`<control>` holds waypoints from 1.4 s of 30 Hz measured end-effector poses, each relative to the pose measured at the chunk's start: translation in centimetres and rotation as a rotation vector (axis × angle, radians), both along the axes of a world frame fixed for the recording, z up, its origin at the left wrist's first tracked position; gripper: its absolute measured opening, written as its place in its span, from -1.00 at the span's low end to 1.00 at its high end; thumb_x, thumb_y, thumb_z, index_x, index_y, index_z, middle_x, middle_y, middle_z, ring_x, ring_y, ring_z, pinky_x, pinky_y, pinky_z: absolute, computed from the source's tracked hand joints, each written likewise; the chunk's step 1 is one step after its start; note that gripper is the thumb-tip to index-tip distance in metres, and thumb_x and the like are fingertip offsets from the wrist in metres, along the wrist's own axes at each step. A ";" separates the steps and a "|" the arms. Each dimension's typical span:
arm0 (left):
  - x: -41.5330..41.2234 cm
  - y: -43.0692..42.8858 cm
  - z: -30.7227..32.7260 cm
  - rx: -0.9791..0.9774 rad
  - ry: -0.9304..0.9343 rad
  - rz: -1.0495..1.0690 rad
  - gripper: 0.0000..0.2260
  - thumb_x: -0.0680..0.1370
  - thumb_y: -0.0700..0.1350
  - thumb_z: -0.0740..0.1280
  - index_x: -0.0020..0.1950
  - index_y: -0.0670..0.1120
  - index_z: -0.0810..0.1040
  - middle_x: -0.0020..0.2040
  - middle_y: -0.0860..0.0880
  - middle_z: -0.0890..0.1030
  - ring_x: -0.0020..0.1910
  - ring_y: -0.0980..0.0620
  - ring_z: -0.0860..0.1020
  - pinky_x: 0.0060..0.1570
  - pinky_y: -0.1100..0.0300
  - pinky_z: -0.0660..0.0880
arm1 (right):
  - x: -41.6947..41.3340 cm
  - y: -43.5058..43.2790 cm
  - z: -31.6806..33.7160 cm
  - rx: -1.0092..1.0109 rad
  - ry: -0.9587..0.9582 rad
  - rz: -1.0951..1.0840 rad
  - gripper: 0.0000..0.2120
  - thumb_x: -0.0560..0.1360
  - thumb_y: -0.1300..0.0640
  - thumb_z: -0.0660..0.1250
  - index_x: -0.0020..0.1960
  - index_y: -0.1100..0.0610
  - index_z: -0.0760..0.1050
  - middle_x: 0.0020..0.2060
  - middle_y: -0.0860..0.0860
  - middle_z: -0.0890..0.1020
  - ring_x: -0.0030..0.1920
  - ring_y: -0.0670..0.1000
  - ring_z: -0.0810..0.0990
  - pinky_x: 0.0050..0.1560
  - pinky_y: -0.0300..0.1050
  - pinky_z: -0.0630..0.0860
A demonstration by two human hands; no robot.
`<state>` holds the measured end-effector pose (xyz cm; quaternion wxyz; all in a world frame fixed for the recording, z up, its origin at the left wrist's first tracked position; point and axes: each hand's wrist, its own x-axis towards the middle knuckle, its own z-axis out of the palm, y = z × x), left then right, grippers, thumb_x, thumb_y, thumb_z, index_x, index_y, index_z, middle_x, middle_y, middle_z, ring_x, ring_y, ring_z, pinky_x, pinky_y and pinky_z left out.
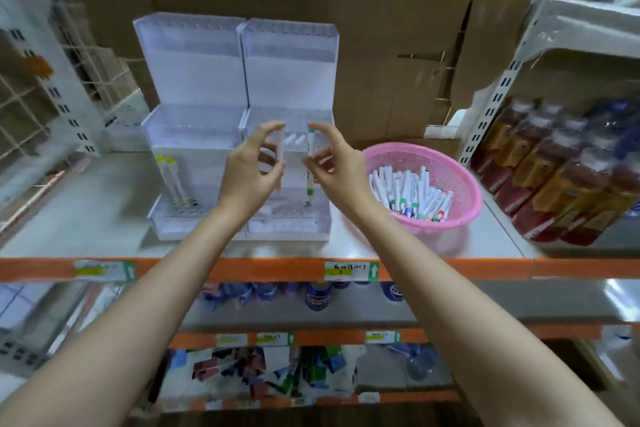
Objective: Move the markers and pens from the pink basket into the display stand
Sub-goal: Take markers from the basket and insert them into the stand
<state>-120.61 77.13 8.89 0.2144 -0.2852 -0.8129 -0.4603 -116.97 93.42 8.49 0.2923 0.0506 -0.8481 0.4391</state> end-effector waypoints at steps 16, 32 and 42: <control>-3.4 -12.5 0.2 0.069 -0.071 0.049 -0.60 0.47 -0.30 0.41 0.26 -0.06 0.47 -0.11 -0.03 0.56 -0.21 0.25 0.55 -0.25 0.49 0.45 | -4.0 -13.8 0.4 -0.041 -0.030 0.037 -0.58 0.46 0.36 0.39 0.27 0.11 0.42 -0.33 -0.06 0.47 -0.26 -0.01 0.56 -0.21 -0.25 0.47; -7.6 -14.8 -0.9 0.125 -0.033 -0.002 -0.79 0.44 -0.27 0.47 0.05 -0.15 0.58 -0.14 -0.04 0.63 -0.14 0.08 0.61 -0.14 0.46 0.50 | -6.4 -17.6 -1.0 -0.083 -0.005 -0.123 -0.73 0.52 0.27 0.37 0.18 0.12 0.42 -0.20 0.01 0.55 -0.22 -0.01 0.58 -0.22 -0.21 0.51; -9.0 -15.1 -1.3 0.153 -0.011 -0.042 -0.79 0.43 -0.29 0.47 0.03 -0.15 0.58 -0.17 -0.08 0.63 -0.16 0.06 0.63 -0.13 0.28 0.58 | -8.3 -18.9 -0.9 -0.040 0.025 -0.137 -0.76 0.51 0.29 0.36 0.12 0.11 0.42 -0.21 0.01 0.56 -0.28 -0.05 0.59 -0.15 0.08 0.59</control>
